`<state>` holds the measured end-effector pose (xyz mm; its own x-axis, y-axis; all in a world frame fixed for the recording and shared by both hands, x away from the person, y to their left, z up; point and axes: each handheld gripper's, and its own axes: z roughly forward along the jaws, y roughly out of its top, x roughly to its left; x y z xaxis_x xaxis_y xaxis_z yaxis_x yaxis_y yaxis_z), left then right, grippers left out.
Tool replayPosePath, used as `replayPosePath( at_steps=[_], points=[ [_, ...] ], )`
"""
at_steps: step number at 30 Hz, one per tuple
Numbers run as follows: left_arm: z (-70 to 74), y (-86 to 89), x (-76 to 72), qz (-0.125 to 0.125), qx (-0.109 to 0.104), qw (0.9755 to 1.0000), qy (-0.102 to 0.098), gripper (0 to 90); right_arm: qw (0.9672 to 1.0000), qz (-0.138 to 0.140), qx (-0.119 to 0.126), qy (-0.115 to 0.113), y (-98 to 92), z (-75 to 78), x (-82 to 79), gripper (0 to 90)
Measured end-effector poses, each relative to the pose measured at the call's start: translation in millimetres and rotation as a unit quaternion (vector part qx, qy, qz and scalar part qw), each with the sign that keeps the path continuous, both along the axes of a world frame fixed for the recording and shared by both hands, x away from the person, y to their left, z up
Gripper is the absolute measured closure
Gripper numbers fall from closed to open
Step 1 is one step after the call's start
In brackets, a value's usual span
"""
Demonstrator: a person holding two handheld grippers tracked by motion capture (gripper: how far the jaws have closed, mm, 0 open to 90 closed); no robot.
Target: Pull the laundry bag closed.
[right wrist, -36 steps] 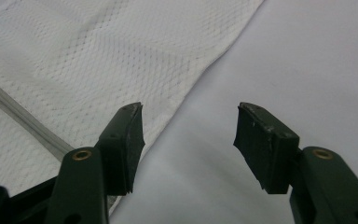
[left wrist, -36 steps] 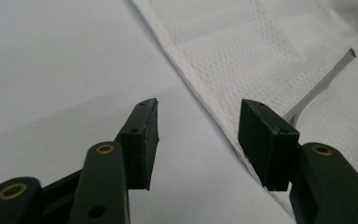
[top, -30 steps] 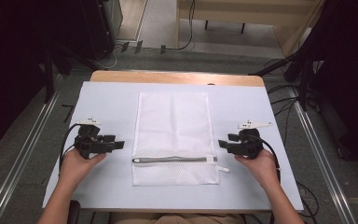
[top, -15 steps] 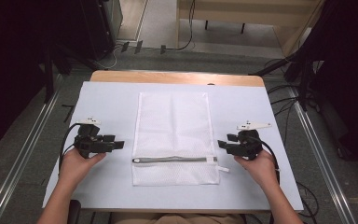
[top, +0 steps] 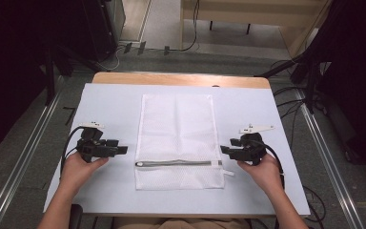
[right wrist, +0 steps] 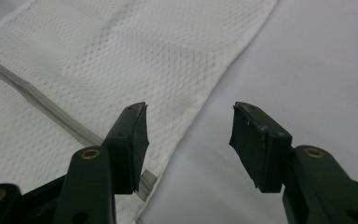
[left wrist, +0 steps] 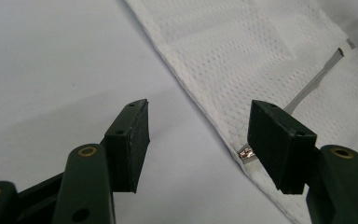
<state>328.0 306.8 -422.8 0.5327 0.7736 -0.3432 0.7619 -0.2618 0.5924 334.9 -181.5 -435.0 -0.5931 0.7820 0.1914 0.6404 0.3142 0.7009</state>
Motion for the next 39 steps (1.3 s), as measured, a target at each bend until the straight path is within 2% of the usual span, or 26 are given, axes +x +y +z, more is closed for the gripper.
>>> replayPosePath(
  at_steps=[7, 14, 19, 32, 39],
  points=[
    [1.3, 1.3, -0.7, 0.002, -0.007, 1.0000, -0.005, 38.4, 0.9998, 0.018, -0.007, 0.000, 12.0, 4.8, -5.3, 47.3],
    [2.6, 1.6, -2.1, 0.006, -0.009, 0.9999, -0.010, 37.9, 0.9994, 0.032, 0.004, 0.006, 24.7, 10.3, -11.6, 49.3],
    [3.6, 4.1, -5.2, 0.009, -0.012, 0.9998, -0.015, 37.7, 0.9990, 0.043, 0.005, 0.001, 32.3, 12.6, -13.9, 49.9],
    [5.1, 6.6, -16.9, 0.012, -0.006, 0.9996, -0.025, 37.1, 0.9965, 0.084, 0.000, 0.000, 61.1, 16.3, -17.0, 52.1],
    [5.9, 6.5, -22.0, 0.015, -0.003, 0.9995, -0.029, 36.9, 0.9950, 0.100, -0.003, -0.003, 70.4, 16.9, -16.5, 53.2]
  ],
)
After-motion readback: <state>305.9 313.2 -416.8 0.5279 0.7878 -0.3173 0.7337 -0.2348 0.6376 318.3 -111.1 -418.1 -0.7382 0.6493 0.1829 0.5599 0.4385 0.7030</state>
